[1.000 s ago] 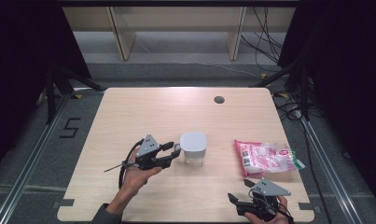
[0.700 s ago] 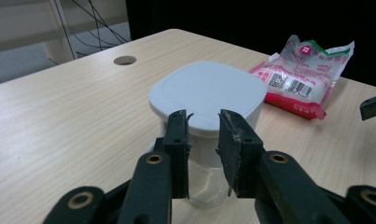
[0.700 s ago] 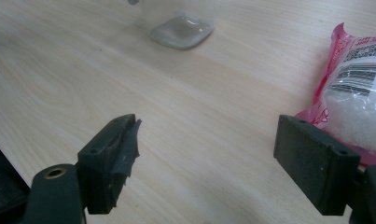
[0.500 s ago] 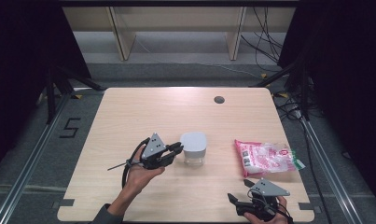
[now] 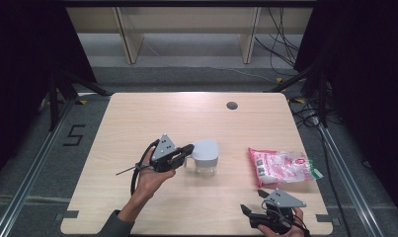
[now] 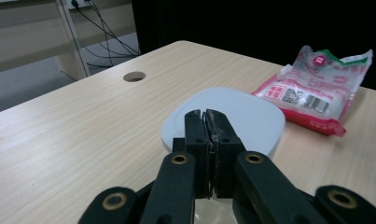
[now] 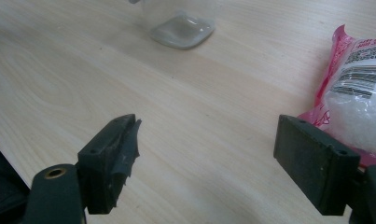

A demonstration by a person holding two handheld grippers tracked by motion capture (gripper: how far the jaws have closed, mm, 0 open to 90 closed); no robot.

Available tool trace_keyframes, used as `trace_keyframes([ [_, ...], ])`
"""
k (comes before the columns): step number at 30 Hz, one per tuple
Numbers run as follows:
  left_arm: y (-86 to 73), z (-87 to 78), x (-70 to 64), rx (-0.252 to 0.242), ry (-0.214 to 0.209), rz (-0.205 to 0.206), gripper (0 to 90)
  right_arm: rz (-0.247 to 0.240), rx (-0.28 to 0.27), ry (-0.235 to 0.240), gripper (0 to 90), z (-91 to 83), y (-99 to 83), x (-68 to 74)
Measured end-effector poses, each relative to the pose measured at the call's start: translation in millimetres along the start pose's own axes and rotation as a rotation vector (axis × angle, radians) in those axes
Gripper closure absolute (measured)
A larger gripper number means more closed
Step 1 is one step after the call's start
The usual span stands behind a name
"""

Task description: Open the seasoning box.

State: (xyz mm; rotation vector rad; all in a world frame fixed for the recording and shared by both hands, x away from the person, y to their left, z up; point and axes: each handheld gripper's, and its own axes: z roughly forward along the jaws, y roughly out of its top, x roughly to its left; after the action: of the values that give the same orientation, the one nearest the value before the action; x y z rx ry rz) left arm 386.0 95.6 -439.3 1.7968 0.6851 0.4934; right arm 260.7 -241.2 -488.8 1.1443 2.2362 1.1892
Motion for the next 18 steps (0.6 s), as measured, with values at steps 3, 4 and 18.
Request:
trace_keyframes([
  [3,-0.9,3.5,3.2,0.003,-0.001,-0.009,88.3,-0.001,0.002,0.008,22.7,0.6,-0.3,-0.1],
  [4,-2.6,5.9,5.6,0.014,-0.007,-0.022,88.7,0.009,0.005,0.0,22.7,-0.2,-0.2,0.0],
  [18,-4.4,7.7,6.9,0.015,0.008,0.006,88.9,-0.007,0.007,0.016,22.6,1.8,0.6,0.7],
])
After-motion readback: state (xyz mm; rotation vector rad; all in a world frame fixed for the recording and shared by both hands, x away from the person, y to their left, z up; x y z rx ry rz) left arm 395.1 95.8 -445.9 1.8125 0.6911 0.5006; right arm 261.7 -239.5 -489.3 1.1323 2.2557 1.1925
